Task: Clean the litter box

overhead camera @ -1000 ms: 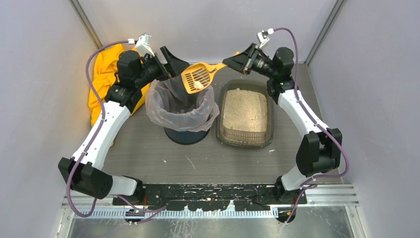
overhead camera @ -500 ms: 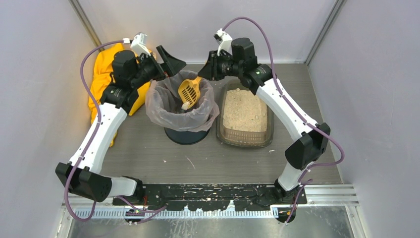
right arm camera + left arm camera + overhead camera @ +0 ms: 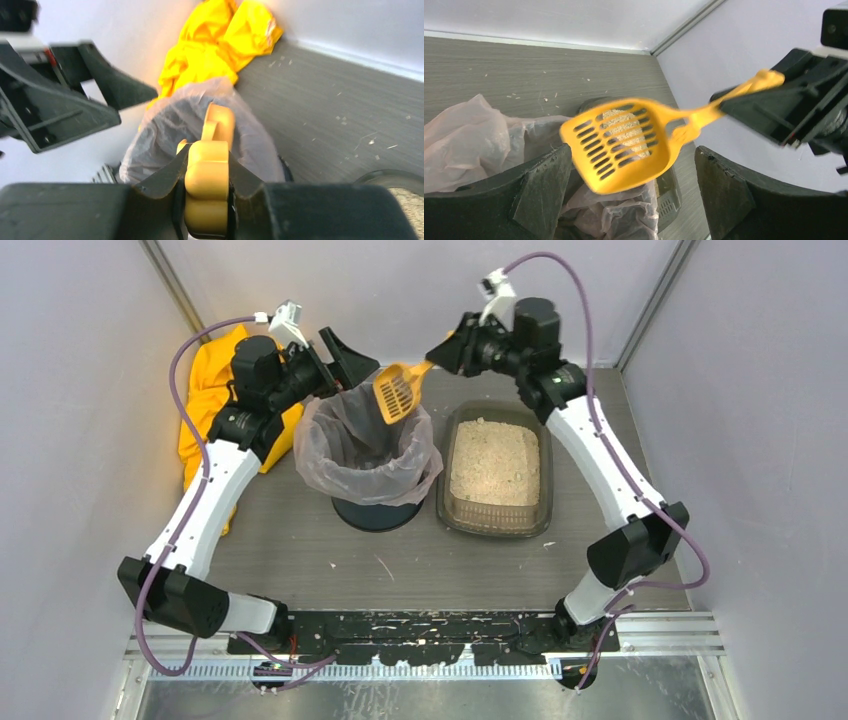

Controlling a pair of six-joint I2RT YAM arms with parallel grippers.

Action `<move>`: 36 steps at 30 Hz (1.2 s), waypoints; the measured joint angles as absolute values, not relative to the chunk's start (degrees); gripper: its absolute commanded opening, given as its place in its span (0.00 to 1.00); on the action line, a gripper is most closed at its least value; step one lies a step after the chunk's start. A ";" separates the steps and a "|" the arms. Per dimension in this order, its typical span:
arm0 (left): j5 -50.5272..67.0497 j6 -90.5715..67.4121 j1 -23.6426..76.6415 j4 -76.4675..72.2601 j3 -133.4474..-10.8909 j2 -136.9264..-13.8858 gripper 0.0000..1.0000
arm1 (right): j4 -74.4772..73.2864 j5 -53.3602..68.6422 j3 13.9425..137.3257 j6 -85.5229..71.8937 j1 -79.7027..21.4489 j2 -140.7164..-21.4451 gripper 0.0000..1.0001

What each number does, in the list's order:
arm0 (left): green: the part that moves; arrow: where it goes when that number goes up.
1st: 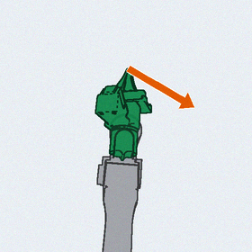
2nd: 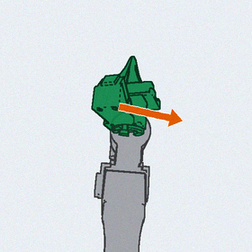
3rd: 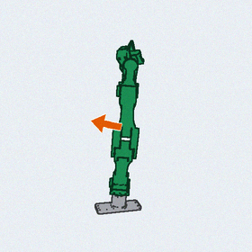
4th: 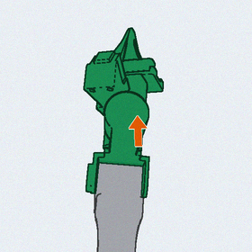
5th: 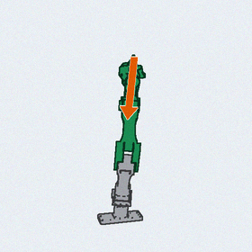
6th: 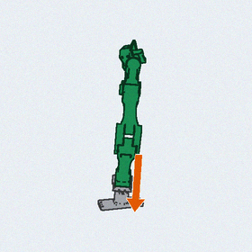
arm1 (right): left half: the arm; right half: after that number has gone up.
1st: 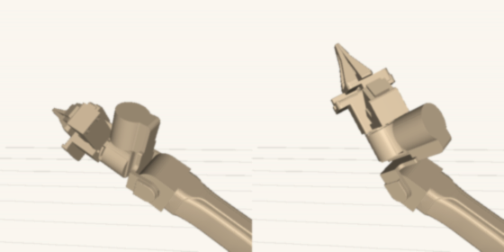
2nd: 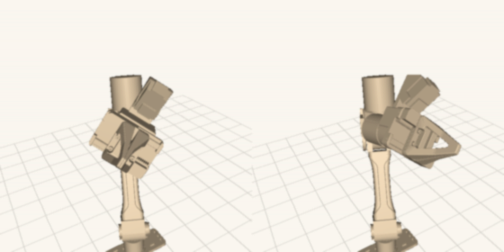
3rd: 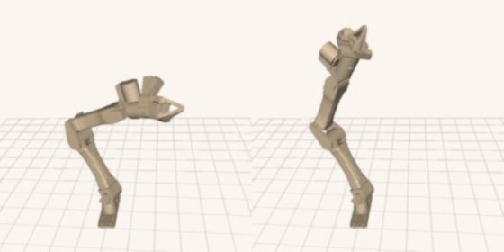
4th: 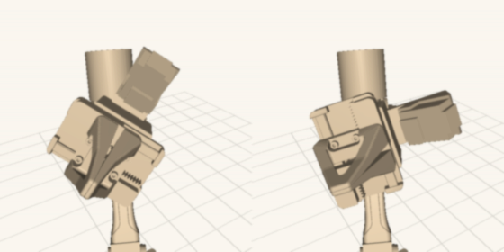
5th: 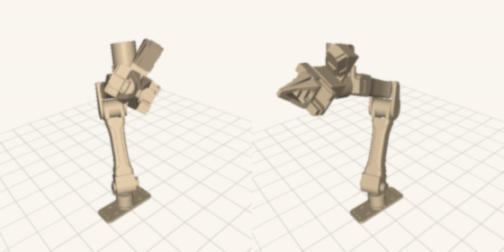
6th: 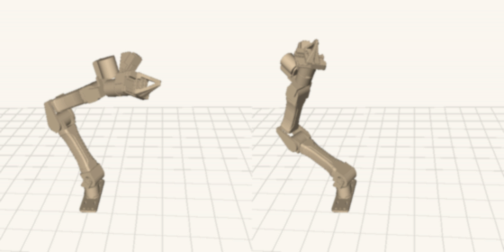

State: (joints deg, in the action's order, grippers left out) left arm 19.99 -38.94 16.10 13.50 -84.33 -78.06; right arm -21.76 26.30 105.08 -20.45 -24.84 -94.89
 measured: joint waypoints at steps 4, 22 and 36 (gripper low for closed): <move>22.81 -40.21 16.03 11.73 -84.34 -78.61 0.93 | -13.98 30.87 101.54 -28.10 -16.93 -91.68 0.01; 33.28 -52.47 18.57 -5.54 -81.14 -84.27 0.95 | 14.17 42.33 89.71 -55.05 -5.19 -86.56 0.01; 33.91 -55.40 23.38 -9.56 -88.86 -91.15 0.58 | 16.45 45.76 87.37 -57.60 -5.30 -84.01 0.01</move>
